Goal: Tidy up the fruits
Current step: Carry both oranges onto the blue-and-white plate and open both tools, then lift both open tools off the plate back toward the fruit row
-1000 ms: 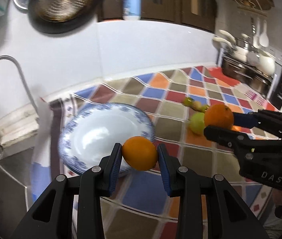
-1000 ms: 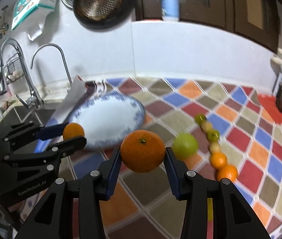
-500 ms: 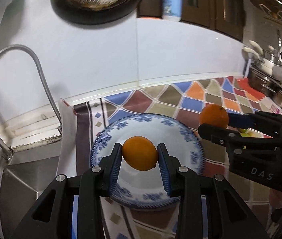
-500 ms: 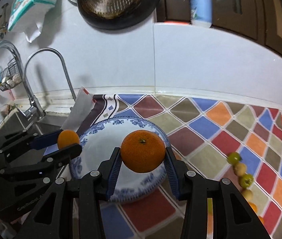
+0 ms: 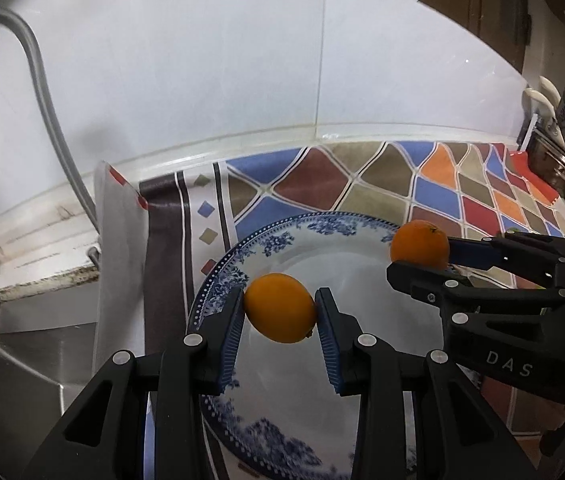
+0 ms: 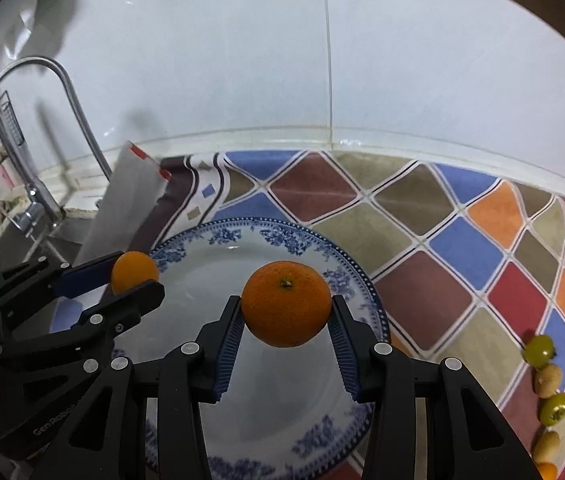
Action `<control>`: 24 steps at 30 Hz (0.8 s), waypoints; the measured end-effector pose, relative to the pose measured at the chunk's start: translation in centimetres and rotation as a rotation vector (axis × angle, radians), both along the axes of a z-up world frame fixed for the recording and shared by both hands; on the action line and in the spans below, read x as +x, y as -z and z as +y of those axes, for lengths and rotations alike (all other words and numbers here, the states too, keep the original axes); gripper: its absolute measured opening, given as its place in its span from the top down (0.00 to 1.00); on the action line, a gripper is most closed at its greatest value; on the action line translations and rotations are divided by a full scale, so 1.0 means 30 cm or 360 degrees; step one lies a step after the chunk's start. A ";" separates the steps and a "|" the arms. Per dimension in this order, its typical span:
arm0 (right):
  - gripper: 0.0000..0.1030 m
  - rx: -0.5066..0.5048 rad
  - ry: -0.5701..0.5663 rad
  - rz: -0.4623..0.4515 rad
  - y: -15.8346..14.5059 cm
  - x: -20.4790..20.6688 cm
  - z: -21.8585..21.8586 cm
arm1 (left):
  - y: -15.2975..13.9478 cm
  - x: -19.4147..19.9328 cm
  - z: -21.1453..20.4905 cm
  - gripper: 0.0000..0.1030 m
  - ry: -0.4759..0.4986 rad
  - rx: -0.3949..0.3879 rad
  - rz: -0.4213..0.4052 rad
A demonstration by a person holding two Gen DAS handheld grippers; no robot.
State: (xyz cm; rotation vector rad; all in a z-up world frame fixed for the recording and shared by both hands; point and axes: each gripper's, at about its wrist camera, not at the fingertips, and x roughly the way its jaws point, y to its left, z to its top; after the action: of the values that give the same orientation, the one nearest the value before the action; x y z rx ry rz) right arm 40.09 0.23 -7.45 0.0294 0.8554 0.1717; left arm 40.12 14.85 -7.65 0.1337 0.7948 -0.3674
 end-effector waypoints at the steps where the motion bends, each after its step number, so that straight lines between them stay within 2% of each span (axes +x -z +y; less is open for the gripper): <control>1: 0.57 -0.0003 0.0002 0.0013 0.008 0.013 -0.001 | 0.011 0.012 0.000 0.65 -0.0002 0.0000 0.0016; 13: 0.57 -0.0010 0.0007 0.0053 0.064 0.061 -0.008 | 0.052 0.050 -0.020 0.65 0.0019 0.0020 0.0064; 18: 0.57 -0.0018 0.0005 0.0039 0.061 0.053 -0.008 | 0.032 0.040 -0.010 0.58 -0.0002 0.0020 0.0034; 20: 0.49 -0.0032 0.0012 0.0018 0.050 0.043 -0.007 | 0.018 0.028 -0.002 0.53 -0.0012 0.0012 0.0020; 24: 0.47 -0.0043 0.0023 -0.0025 0.019 0.012 -0.010 | -0.022 -0.006 0.010 0.49 -0.0039 0.0007 -0.0035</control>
State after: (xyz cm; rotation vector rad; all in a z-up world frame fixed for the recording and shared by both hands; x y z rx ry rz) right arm 40.45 -0.07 -8.03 0.0089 0.8416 0.1467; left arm 39.92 15.14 -7.00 0.1321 0.7748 -0.3406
